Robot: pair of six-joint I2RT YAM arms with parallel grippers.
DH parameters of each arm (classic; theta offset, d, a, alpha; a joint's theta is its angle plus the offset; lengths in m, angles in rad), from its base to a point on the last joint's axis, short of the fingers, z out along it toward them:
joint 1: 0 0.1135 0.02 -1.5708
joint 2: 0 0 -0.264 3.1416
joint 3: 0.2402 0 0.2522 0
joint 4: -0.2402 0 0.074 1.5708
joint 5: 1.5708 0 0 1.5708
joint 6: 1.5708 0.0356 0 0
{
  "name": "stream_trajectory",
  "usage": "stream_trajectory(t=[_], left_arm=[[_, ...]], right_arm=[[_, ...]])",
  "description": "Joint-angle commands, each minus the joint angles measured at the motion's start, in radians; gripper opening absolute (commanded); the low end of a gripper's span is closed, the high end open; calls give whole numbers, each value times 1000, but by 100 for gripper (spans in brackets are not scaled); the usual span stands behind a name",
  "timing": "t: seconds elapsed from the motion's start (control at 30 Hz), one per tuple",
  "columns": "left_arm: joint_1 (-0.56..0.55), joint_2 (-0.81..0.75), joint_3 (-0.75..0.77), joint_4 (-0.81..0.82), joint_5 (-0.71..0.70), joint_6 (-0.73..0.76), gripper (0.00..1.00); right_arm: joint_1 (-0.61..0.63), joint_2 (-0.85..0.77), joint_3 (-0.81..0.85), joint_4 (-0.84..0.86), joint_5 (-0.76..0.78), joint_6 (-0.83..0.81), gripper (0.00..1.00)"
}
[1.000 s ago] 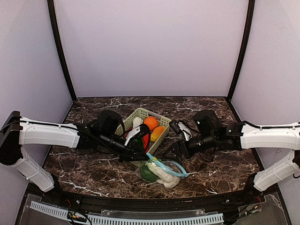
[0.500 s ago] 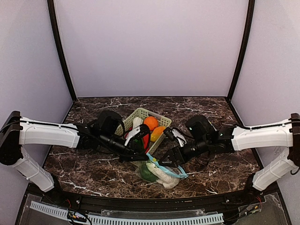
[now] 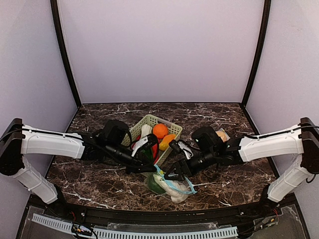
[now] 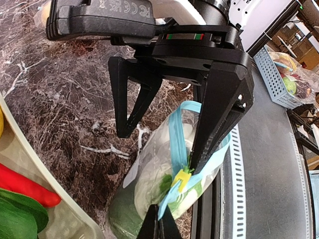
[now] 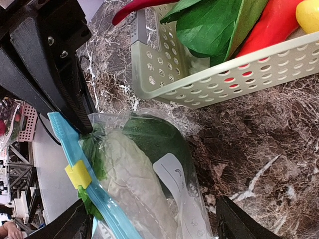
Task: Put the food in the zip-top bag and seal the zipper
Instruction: Adjust the fake vegetable in the zipper food storage bag.
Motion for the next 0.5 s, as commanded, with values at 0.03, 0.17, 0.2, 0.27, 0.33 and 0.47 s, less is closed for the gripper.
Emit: stream_trajectory(t=[0.03,0.17,0.2,0.27,0.33,0.47], left_arm=[[-8,-39,-29,73,32,-37,1],[-8,-25,-42,112,85,-75,12],[-9,-11,-43,126,96,-82,14],[-12,8,-40,138,118,-94,21],[-19,24,-34,135,126,-92,26],[-22,35,-24,111,125,-78,21]], right_arm=[[1,26,-44,-55,95,34,82],[0,23,-62,-31,69,39,81],[1,21,-64,-20,63,41,81],[1,20,-66,-6,55,42,81],[0,22,-62,-1,53,41,79],[1,19,-60,-3,56,39,77]])
